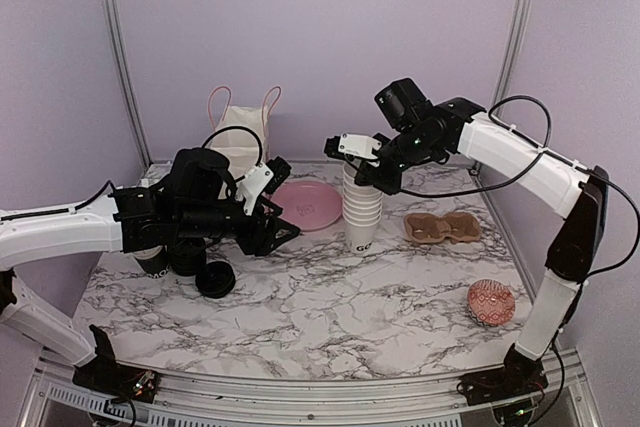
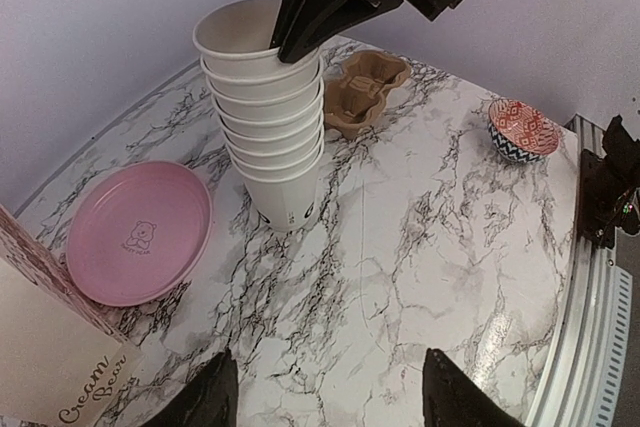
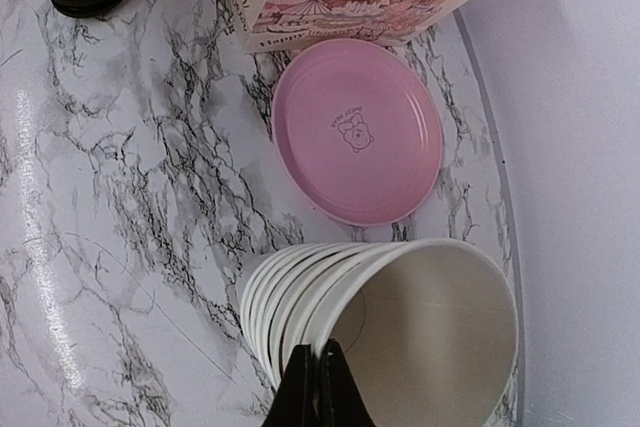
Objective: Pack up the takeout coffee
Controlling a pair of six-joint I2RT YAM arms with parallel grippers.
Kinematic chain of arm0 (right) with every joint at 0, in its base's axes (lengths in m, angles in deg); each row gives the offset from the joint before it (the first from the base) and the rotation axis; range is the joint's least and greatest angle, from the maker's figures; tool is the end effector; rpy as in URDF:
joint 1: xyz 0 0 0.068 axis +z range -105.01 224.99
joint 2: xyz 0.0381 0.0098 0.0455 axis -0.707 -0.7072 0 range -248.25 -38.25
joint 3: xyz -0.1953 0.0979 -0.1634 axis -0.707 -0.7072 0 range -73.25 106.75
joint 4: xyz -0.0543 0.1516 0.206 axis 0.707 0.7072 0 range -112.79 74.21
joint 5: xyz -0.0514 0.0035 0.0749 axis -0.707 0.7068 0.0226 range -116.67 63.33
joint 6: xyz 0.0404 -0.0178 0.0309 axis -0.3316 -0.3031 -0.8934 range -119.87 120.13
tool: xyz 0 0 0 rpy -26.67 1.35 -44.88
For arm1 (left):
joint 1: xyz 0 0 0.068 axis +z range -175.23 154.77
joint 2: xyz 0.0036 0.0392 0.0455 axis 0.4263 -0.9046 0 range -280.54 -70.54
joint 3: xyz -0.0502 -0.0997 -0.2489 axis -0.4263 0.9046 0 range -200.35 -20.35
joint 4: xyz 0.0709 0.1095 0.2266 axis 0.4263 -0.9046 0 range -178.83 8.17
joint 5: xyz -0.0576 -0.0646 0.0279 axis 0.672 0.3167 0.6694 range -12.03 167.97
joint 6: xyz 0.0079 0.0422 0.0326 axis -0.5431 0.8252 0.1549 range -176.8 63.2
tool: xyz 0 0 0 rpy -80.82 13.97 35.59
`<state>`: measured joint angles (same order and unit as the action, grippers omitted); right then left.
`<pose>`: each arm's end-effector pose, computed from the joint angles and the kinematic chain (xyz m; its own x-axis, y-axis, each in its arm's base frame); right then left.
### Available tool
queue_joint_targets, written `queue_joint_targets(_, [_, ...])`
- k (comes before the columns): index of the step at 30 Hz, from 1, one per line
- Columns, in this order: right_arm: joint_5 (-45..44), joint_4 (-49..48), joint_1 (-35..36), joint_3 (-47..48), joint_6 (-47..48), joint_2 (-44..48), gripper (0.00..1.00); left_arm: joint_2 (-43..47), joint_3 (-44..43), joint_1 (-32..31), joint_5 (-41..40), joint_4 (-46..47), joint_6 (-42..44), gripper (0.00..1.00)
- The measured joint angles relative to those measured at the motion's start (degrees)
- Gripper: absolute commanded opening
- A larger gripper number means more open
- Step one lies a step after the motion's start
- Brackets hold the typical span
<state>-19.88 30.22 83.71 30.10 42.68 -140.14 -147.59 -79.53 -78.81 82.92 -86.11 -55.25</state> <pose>0.2985 0.2446 0.3524 0.0087 -0.8537 -0.5206 -0.9131 0.2055 -0.3522 0.1839 -0.2542 0.3113 -0.2008 0.3175 -0.9267 0.8548 0.5189 -0.0074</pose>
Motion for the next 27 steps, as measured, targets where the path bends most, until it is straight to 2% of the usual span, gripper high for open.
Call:
queue_joint_targets(11, [-3.48,-1.62,-1.73,0.00,-1.27,-0.02,0.00,0.00,0.00,0.00,0.02,0.00,-0.02,0.64])
queue_joint_targets(20, [-2.14,-2.75,-4.76,0.09,-2.27,-0.02,0.00,0.00,0.00,0.00,0.02,0.00,-0.02,0.64])
queue_joint_targets(27, [-1.51,-1.07,-4.52,4.76,-2.03,1.05,0.00,0.00,0.00,0.00,0.04,-0.02,0.02,0.64])
